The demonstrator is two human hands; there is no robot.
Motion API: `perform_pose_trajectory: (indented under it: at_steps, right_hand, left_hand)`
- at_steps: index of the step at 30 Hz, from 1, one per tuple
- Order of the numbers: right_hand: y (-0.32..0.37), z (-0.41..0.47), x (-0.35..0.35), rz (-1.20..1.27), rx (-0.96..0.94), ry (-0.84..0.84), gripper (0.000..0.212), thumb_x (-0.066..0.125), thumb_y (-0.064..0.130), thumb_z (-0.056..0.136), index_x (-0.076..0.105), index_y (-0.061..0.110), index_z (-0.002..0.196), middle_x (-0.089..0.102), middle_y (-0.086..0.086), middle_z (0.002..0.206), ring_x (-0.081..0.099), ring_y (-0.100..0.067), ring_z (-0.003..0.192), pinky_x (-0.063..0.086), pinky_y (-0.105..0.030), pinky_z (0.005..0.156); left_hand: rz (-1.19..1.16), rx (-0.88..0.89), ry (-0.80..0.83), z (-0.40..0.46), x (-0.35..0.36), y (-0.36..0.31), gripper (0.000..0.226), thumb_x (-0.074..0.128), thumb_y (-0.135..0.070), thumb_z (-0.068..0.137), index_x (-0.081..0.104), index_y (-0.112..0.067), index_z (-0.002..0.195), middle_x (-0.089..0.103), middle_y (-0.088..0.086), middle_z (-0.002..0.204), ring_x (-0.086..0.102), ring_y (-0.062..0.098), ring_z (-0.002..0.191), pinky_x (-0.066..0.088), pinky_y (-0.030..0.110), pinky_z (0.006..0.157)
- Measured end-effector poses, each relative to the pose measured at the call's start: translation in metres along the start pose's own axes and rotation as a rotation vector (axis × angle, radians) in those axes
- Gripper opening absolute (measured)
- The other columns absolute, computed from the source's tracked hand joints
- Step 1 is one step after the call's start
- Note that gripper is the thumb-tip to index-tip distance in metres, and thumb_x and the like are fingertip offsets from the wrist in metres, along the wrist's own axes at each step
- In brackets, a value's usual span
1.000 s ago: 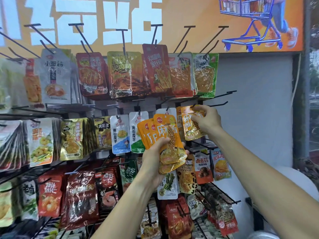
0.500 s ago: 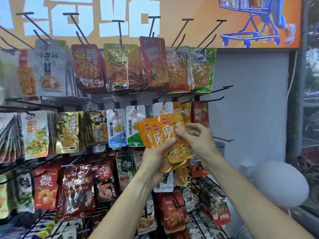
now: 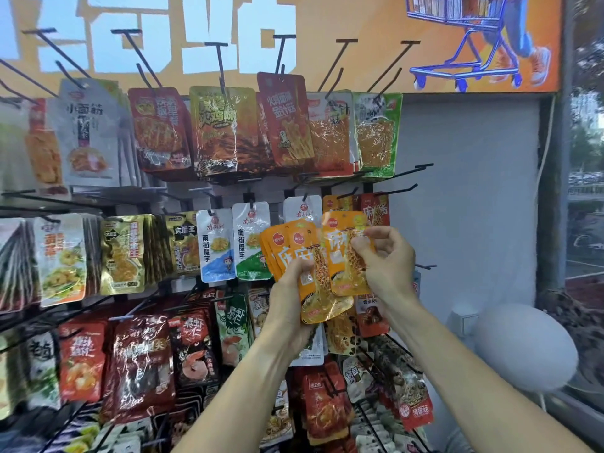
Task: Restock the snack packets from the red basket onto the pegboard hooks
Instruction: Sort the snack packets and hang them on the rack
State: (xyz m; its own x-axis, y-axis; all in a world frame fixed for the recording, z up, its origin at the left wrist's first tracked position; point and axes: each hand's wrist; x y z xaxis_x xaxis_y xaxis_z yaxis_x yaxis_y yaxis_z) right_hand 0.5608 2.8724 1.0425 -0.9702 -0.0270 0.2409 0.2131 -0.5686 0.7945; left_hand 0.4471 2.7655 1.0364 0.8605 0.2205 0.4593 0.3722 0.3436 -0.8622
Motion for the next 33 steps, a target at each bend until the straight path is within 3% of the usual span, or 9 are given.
perform_pose_trajectory:
  at_steps: [4,6,10,13,16,20,24,26,33]
  right_hand:
    - [0.016,0.027,-0.001,-0.015,-0.075,-0.025,0.019,0.073,0.020,0.096,0.069,0.033,0.110,0.063,0.004,0.103,0.064,-0.029,0.110,0.058,-0.050,0.090]
    - [0.020,0.040,0.000,-0.032,-0.085,-0.003,0.025,0.069,0.017,0.099,0.069,0.030,0.121,0.064,0.010,0.114,0.061,-0.024,0.119,0.057,-0.048,0.097]
    - [0.023,0.058,0.001,-0.104,-0.092,0.031,0.034,0.063,0.014,0.103,0.066,0.025,0.134,0.061,0.005,0.137,0.060,-0.009,0.113,0.052,-0.030,0.095]
    - [0.026,0.067,0.003,-0.139,-0.086,0.031,0.035,0.062,0.015,0.103,0.066,0.025,0.136,0.061,0.003,0.137,0.064,-0.010,0.104,0.058,-0.032,0.088]
    - [0.031,0.073,0.005,-0.185,-0.065,0.039,0.034,0.061,0.016,0.103,0.067,0.026,0.135,0.064,-0.002,0.136,0.067,-0.014,0.098,0.062,-0.039,0.084]
    - [0.035,0.078,0.005,-0.272,-0.056,0.058,0.035,0.060,0.017,0.104,0.066,0.027,0.137,0.064,-0.003,0.138,0.065,-0.019,0.107,0.058,-0.032,0.078]
    - [0.033,0.081,0.006,-0.375,-0.068,0.078,0.037,0.062,0.018,0.103,0.065,0.027,0.139,0.063,-0.003,0.139,0.062,-0.026,0.120,0.055,-0.045,0.100]
    - [0.030,0.086,0.011,-0.441,-0.069,0.079,0.037,0.062,0.018,0.102,0.065,0.027,0.139,0.062,-0.004,0.140,0.061,-0.027,0.121,0.054,-0.047,0.102]
    - [0.012,0.100,0.038,-0.739,-0.046,0.258,0.050,0.065,0.014,0.099,0.056,0.023,0.148,0.061,-0.007,0.145,0.058,-0.031,0.130,0.048,-0.035,0.101]
  left_hand:
    - [-0.043,-0.009,-0.007,-0.006,-0.004,-0.006,0.031,0.058,-0.021,0.101,0.065,-0.005,0.127,0.075,0.029,0.114,0.074,0.051,0.100,0.064,0.042,0.066]
    - [-0.060,-0.005,-0.012,-0.008,-0.005,-0.008,0.034,0.058,-0.021,0.102,0.064,-0.003,0.129,0.075,0.029,0.114,0.072,0.054,0.103,0.066,0.044,0.066]
    - [-0.049,0.010,-0.026,-0.011,-0.006,-0.011,0.025,0.061,-0.019,0.101,0.067,-0.006,0.122,0.077,0.026,0.109,0.072,0.055,0.102,0.062,0.056,0.088]
    - [-0.050,0.008,-0.051,-0.011,-0.007,-0.010,0.024,0.064,-0.018,0.100,0.065,-0.007,0.121,0.077,0.027,0.109,0.069,0.057,0.106,0.053,0.066,0.101]
    - [-0.050,0.010,-0.072,-0.010,-0.008,-0.009,0.030,0.067,-0.019,0.099,0.065,-0.007,0.126,0.076,0.027,0.112,0.070,0.056,0.107,0.052,0.069,0.102]
    - [-0.025,0.027,-0.066,-0.009,-0.010,-0.010,0.028,0.068,-0.021,0.099,0.067,-0.009,0.124,0.077,0.025,0.111,0.072,0.053,0.105,0.051,0.069,0.102]
    - [-0.017,0.020,-0.054,-0.011,-0.014,-0.012,0.032,0.066,-0.023,0.100,0.066,-0.007,0.127,0.077,0.026,0.111,0.073,0.052,0.104,0.056,0.063,0.096]
    - [-0.023,0.010,-0.038,-0.011,-0.015,-0.013,0.033,0.066,-0.023,0.100,0.066,-0.006,0.129,0.077,0.026,0.112,0.073,0.051,0.104,0.062,0.055,0.088]
    - [-0.026,0.018,-0.052,-0.007,-0.016,-0.009,0.029,0.070,-0.022,0.098,0.070,-0.008,0.124,0.077,0.025,0.111,0.073,0.051,0.103,0.057,0.063,0.097]
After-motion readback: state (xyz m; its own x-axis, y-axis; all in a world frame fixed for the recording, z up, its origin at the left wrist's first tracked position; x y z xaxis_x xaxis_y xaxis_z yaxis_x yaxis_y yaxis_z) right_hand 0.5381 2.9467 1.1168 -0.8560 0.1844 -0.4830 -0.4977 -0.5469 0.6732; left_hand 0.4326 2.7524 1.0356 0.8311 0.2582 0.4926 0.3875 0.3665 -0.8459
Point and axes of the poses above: each hand's wrist, its own z-axis towards the middle knuckle, its own x-axis out of the palm, y = z × x
